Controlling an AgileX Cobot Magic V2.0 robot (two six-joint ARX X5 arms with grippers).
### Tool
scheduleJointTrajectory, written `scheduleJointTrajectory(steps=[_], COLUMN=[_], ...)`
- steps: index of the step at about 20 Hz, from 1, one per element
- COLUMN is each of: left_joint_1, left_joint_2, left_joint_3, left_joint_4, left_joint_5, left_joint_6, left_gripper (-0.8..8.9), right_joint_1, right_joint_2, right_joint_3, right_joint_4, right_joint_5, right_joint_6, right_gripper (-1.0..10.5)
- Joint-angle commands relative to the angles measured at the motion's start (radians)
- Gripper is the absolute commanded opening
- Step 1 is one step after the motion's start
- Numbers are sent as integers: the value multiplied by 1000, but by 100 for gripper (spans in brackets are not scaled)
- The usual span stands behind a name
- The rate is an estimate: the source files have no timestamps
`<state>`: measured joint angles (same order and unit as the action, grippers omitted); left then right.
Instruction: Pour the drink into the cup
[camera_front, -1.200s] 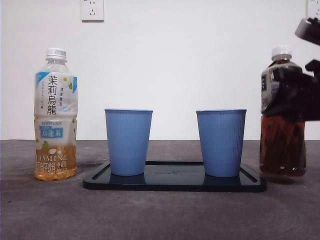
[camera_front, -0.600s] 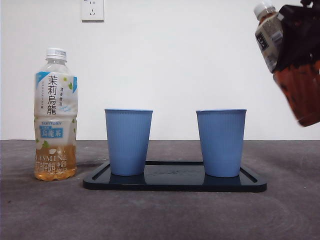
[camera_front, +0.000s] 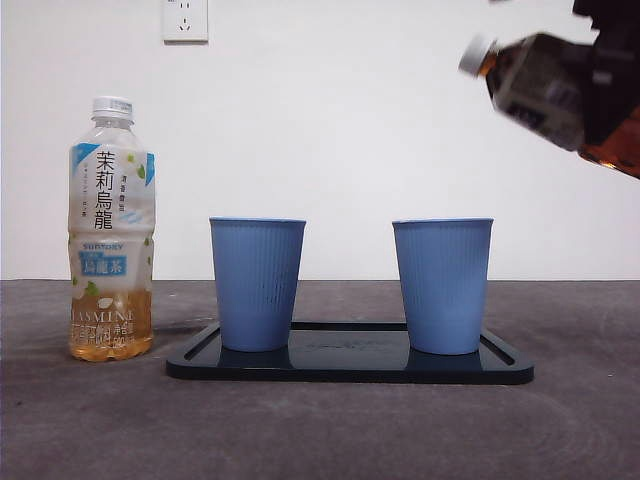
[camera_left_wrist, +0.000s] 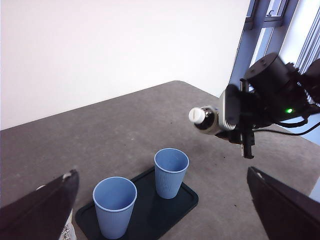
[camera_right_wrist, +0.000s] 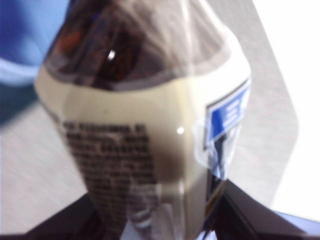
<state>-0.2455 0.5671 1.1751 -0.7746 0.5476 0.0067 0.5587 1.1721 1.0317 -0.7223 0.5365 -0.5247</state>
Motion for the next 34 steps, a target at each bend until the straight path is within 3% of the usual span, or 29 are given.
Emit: scheduleJointTrajectory(steps=[1, 6, 15, 23, 34], left_joint_1=[-4, -4, -4, -11, -11], left_joint_2=[2, 2, 2, 2, 2], left_joint_3=[24, 24, 24, 24, 24], left_joint_4=[12, 11, 10, 10, 8], left_joint_5=[-3, -3, -3, -3, -3], left_joint_6=[8, 6, 3, 3, 3], left_gripper=[562, 562, 562, 562, 562], right_joint_1=[31, 64, 71, 74, 75], right_joint_2=[43, 128, 207, 208, 208], right_joint_3=[42, 42, 42, 42, 42], right_joint_4=[29, 26, 34, 38, 43], right_joint_5=[101, 237, 356, 393, 406], right_joint_6=[-74, -157, -175, -228, -216], right_gripper=[155, 155, 155, 155, 155])
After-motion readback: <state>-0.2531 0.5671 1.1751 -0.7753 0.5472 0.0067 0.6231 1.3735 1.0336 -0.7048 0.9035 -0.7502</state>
